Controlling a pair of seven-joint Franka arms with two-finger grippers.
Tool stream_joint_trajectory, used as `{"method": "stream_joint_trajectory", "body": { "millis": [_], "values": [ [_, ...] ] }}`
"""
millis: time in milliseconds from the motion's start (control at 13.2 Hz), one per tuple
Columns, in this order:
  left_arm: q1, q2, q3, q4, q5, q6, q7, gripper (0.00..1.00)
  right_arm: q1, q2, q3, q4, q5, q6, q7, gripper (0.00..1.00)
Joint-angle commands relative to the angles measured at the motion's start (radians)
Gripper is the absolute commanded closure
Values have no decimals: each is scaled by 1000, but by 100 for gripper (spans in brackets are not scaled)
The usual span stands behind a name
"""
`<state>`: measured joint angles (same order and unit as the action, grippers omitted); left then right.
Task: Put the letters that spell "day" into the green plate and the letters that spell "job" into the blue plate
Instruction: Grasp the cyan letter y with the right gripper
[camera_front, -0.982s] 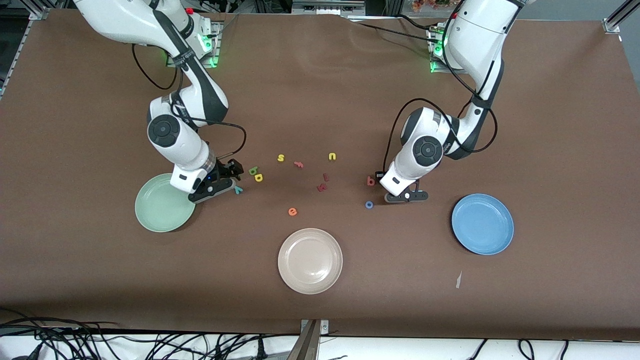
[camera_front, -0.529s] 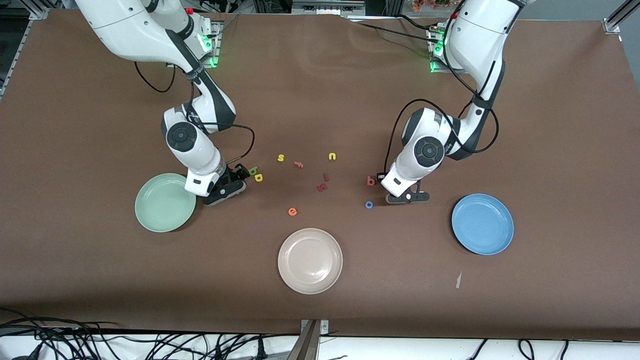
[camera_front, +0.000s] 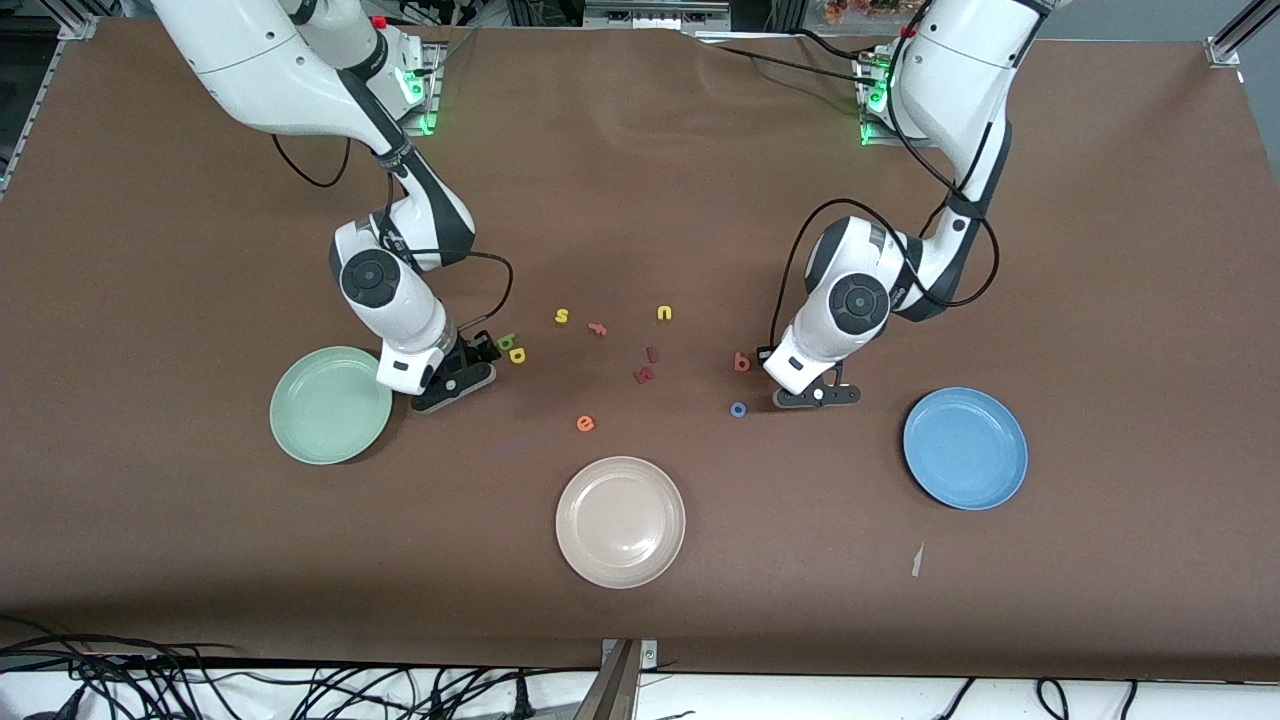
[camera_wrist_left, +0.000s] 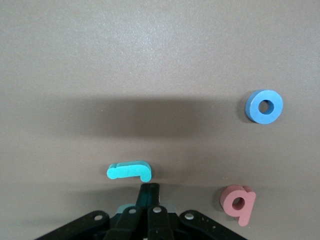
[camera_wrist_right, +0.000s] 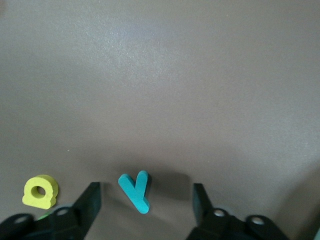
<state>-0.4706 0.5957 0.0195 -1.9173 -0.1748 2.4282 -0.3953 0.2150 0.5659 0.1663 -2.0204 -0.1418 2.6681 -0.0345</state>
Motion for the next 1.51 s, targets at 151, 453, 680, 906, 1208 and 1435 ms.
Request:
{"method": "stream_joint_trajectory", "body": {
  "millis": [151,453,680,906,1208,1435],
  "values": [
    [26,21,0,73,12,-67,7,100,0,-6,5,-24,-19,23,19,58],
    [49,21,0,144,5,-178,9,100,0,-7,5,-24,-19,21,19,78],
    [53,27,0,164,5,-187,9,100,0,-9,5,-24,-19,19,15,97],
    [55,29,0,161,14,-187,73,19,-2,-24,5,-21,-19,15,10,100],
    [53,16,-6,143,14,-186,393,1,-49,-118,5,-12,-16,-80,-44,100],
    [59,-11,-7,115,3,-179,759,1,-135,-188,5,-15,-13,-158,-163,100]
  ]
}}
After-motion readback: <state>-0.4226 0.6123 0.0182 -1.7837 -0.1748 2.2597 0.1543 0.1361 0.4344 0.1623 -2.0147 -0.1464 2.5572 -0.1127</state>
